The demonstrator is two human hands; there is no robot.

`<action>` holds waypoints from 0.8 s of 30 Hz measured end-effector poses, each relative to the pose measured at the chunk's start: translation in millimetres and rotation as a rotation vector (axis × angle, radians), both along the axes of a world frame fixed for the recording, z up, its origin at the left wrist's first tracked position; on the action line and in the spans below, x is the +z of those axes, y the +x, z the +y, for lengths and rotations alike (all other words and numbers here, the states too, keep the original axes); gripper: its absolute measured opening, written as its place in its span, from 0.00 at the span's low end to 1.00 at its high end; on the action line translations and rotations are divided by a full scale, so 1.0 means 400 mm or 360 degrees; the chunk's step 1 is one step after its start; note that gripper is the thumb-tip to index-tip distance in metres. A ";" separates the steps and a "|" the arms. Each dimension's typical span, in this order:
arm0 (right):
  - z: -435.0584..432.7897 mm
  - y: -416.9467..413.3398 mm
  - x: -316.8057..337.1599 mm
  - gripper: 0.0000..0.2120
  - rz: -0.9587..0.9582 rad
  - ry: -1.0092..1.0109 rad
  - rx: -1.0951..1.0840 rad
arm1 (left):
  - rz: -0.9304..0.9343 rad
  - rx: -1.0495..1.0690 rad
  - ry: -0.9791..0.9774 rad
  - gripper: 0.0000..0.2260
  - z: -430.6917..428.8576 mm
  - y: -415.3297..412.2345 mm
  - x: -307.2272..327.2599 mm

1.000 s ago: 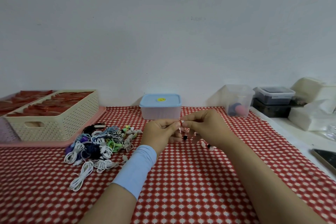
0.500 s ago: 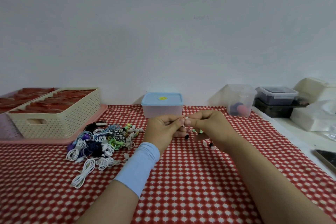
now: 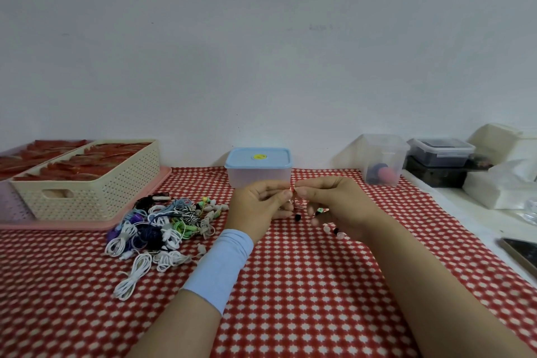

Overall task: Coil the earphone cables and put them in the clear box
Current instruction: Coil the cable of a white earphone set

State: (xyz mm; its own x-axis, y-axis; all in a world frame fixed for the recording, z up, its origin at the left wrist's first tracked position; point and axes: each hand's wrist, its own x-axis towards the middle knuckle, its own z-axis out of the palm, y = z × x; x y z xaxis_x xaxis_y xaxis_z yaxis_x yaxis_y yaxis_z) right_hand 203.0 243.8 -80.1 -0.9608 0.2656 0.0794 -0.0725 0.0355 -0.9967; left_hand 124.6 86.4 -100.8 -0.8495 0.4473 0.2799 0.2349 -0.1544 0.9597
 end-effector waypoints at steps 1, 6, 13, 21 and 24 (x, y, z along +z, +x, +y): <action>0.002 0.001 0.002 0.06 -0.0008 -0.0006 -0.0001 | -0.0006 -0.0009 -0.0004 0.07 0.000 -0.001 -0.001; 0.000 0.007 0.011 0.04 -0.0056 0.0181 -0.0070 | -0.0002 -0.0063 -0.0073 0.06 0.000 -0.008 -0.008; 0.078 0.007 -0.001 0.03 -0.0252 0.1024 -0.0421 | 0.0177 -0.0041 -0.0322 0.11 -0.004 -0.023 -0.020; 0.074 0.001 -0.006 0.03 -0.0264 0.0968 -0.0290 | 0.0190 -0.0071 -0.0419 0.08 -0.014 -0.035 -0.023; 0.046 0.009 0.006 0.05 -0.0163 0.0617 -0.0185 | 0.0089 -0.0117 -0.0368 0.09 -0.010 -0.031 -0.022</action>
State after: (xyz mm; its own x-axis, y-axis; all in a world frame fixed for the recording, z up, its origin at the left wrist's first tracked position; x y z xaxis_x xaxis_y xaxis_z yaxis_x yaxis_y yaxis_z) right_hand 206.7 262.0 -77.5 -0.9343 0.3422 0.1003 0.0530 0.4115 -0.9099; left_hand 112.1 82.3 -109.7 -0.7982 0.5651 0.2087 0.2850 0.0490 0.9573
